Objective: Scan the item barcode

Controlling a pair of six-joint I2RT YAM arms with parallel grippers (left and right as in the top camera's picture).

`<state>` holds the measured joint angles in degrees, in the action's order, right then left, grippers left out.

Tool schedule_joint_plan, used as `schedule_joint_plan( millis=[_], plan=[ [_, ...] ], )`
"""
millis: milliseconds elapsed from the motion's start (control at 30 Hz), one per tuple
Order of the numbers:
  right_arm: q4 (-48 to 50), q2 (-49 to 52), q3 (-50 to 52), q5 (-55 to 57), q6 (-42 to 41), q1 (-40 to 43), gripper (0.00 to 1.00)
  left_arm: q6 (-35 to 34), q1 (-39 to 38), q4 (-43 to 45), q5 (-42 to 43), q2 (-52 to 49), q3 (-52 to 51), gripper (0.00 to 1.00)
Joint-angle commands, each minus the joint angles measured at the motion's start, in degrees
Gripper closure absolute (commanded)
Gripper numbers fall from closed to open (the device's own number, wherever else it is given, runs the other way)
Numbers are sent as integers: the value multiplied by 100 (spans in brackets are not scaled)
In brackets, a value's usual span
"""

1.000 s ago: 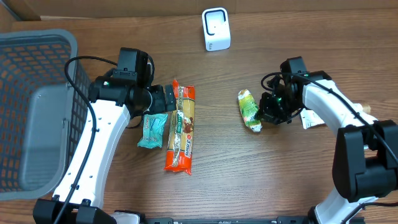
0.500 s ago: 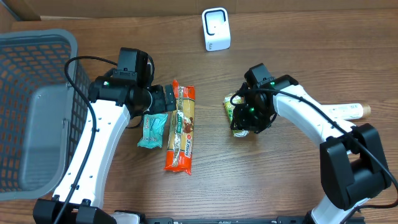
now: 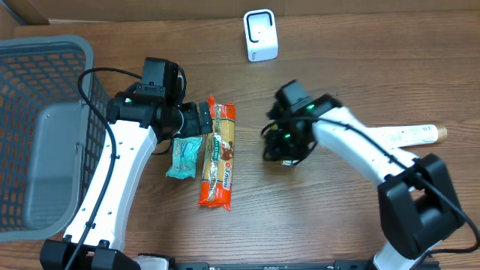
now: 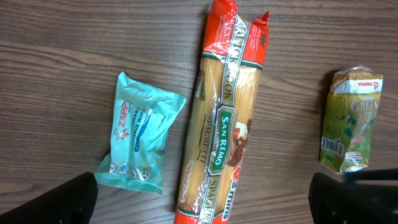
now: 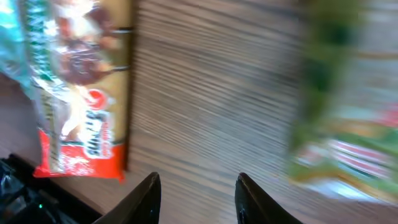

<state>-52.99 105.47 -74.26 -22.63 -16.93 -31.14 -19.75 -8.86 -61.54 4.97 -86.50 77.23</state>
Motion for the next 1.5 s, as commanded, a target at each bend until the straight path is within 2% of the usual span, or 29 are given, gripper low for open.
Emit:
schedule_joint_plan(
  millis=[0,133,367,600,667,767,900,1033,1100,1200,1267,1367,1467],
  plan=[
    [400,-184,238,304,-787,-319,60,46,44,7,61,-39,28,0],
    [603,-179,564,979,-1228,-400,60,46,44,7,61,-39,28,0],
    [549,-179,756,1910,-1335,-190,60,46,44,4,61,-39,28,0],
    [839,-179,756,3104,-1268,761,61,46,44,4,61,-39,28,0],
    [1220,-179,756,2951,-833,1161,60,46,44,4,61,-39,28,0],
    [2013,-179,756,1976,-55,1766,56,46,44,7,61,-39,28,0],
    [2750,-179,734,455,17,2328,52,46,44,4,61,-39,28,0],
    [2708,-188,651,-463,-863,2610,47,46,44,7,61,-39,28,0],
    [2455,-186,654,-710,-1631,2555,35,46,44,7,61,-39,28,0],
    [2400,-184,697,-645,-2159,2317,23,46,44,7,61,-39,28,0],
    [2424,-184,772,-393,-2673,2168,11,46,44,7,61,-39,28,1],
    [2566,-184,944,-184,-3193,2011,11,46,44,4,61,-39,28,0],
    [2839,-181,1174,-144,-3394,1989,21,46,44,7,61,-39,28,0]
  ],
)
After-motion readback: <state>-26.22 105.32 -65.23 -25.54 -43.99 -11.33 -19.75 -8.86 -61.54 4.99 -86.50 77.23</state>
